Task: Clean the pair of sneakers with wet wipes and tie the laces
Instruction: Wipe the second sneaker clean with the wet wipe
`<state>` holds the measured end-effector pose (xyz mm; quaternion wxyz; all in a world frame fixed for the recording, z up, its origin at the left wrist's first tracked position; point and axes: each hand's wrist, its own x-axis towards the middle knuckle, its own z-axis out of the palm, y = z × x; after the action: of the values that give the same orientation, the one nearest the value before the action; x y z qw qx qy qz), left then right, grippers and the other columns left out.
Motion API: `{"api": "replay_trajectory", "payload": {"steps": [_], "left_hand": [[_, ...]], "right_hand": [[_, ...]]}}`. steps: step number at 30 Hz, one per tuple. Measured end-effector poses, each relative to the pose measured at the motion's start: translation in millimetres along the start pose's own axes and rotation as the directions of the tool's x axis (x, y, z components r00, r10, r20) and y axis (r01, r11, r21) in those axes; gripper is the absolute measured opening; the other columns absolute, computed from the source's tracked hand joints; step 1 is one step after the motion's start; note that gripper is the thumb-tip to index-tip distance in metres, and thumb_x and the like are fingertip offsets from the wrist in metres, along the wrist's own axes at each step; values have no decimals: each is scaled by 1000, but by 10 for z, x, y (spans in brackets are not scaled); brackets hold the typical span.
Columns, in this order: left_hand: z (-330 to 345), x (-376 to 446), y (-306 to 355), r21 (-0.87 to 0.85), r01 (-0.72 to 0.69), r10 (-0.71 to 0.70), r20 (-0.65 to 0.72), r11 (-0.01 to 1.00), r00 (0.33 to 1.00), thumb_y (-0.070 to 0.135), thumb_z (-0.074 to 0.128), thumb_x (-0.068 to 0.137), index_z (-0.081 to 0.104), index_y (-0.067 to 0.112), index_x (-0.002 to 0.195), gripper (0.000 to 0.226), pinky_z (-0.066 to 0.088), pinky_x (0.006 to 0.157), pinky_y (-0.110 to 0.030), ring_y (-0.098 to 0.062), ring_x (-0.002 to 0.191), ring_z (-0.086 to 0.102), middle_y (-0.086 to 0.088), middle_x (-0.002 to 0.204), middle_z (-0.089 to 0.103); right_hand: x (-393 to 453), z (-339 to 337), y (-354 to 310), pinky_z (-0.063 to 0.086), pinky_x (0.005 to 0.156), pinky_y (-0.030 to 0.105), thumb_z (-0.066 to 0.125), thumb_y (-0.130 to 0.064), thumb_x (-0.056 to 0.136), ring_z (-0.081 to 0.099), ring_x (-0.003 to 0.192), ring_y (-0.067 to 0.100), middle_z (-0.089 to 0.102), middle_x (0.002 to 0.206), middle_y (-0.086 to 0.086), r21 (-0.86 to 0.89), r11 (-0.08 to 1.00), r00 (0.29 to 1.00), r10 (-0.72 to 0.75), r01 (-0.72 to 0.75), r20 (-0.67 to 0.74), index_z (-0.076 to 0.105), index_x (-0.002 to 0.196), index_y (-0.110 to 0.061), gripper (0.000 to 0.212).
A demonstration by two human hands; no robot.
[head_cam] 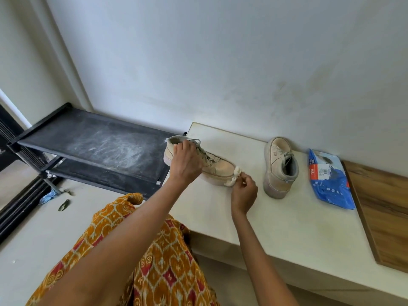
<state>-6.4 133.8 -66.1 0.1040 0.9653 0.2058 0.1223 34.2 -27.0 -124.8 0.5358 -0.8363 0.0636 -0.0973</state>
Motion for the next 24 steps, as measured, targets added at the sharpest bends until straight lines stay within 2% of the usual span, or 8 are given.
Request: {"api": "replay_trajectory", "payload": {"steps": [3,5,8,11,14,18,21,24], "left_hand": [[-46,-75,-87,-41,-64,63,-35,997,997,22,47,89,46,1,120,38,38,92,-37,-29,98,43,-16,112,47],[-48,-146,-86,-3,-83,83,-22,997,996,31,51,90,40,0,130,52,37,97,-37,-29,105,43,-17,117,45],[-14,-161,-57,93,-53,50,27,994,998,50,54,87,32,0,137,75,28,107,-38,-31,116,39,-17,123,42],[-1,-142,-33,132,-28,25,22,991,999,57,52,85,32,1,136,78,25,109,-37,-31,116,38,-15,123,42],[19,-149,-11,172,-17,17,6,985,1000,57,50,87,30,0,137,79,23,112,-38,-31,120,38,-15,125,41],[32,-134,-1,133,-5,5,2,991,1000,55,55,85,34,2,134,75,26,110,-36,-30,119,37,-15,125,41],[15,-124,-19,60,-10,10,0,998,1000,52,57,84,34,2,136,75,28,108,-35,-29,118,35,-15,125,40],[6,-142,-40,57,-37,37,2,998,999,56,55,84,30,1,138,81,27,108,-35,-29,119,34,-15,126,39]], "right_hand": [[-79,-131,38,47,77,32,57,-13,87,59,97,28,68,98,9,11,999,995,-38,37,98,71,97,-15,18],[54,-153,-17,47,75,34,56,-15,86,59,94,28,68,95,8,-12,999,993,-51,53,108,72,93,-19,18],[345,-87,-117,46,73,36,49,-14,88,58,96,30,70,95,7,-93,996,985,12,4,172,70,88,-21,22],[449,-52,-98,42,67,33,45,-10,86,60,90,29,71,93,8,-167,986,960,38,9,277,69,86,-19,25],[262,-147,13,36,64,29,52,-8,86,58,87,32,70,89,11,-151,981,982,-96,121,165,71,88,-13,20],[-57,-284,192,43,69,33,63,-5,84,55,82,29,70,84,9,-129,954,961,-259,270,93,72,93,-8,14],[122,-210,103,44,69,35,62,-7,84,56,84,30,70,83,8,-134,958,966,-247,255,73,73,91,-11,14],[415,-37,-25,41,66,31,56,-11,86,59,91,31,70,89,10,-172,974,979,-115,144,166,74,91,-16,19]]}}
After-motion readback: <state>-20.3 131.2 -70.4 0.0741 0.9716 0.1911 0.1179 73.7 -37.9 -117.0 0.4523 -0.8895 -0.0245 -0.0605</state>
